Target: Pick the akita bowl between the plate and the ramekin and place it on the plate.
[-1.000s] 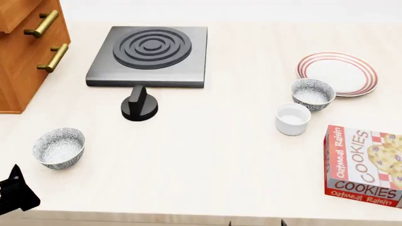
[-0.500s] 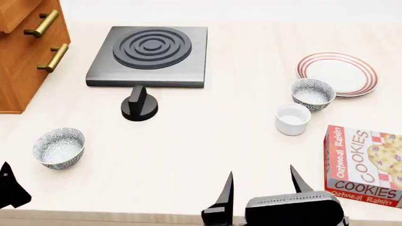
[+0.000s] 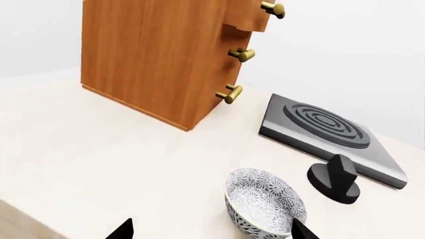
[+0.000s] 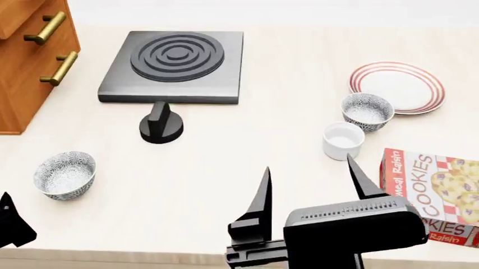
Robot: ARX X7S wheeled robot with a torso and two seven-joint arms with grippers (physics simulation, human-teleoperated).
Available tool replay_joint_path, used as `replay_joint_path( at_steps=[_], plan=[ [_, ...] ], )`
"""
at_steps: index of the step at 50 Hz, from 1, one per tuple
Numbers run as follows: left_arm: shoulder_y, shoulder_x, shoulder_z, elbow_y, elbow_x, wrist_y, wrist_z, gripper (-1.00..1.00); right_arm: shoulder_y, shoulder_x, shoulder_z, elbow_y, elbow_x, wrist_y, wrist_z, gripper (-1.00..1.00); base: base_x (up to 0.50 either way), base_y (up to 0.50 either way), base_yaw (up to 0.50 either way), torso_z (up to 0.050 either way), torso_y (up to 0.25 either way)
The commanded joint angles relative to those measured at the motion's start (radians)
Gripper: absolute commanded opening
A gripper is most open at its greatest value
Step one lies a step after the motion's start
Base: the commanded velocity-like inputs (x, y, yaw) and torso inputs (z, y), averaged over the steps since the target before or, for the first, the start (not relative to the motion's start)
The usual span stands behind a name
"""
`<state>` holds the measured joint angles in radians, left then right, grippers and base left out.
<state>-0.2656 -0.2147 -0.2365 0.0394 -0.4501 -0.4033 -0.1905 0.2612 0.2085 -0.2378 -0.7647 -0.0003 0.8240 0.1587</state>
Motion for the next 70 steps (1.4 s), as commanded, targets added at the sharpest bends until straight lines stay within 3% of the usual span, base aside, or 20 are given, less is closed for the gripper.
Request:
replay_joint_path(
  at_steps=[1, 54, 70],
  plan=[
    [0.002, -0.002, 0.008, -0.005, 0.002, 0.013, 0.000, 1.00, 0.009, -0.003, 0.003, -0.019, 0.010, 0.012, 0.004, 1.00, -0.05, -0.31, 0.00, 0.000, 0.000],
    [0.009, -0.016, 0.030, -0.008, -0.009, 0.037, -0.010, 1.00, 0.010, 0.014, -0.004, -0.009, 0.036, 0.001, 0.028, 1.00, -0.03, -0.33, 0.00, 0.000, 0.000],
    [0.010, -0.020, 0.034, -0.005, -0.015, 0.037, -0.016, 1.00, 0.009, 0.031, -0.027, -0.002, 0.030, -0.029, 0.033, 1.00, 0.07, -0.02, 0.00, 0.000, 0.000]
  ],
)
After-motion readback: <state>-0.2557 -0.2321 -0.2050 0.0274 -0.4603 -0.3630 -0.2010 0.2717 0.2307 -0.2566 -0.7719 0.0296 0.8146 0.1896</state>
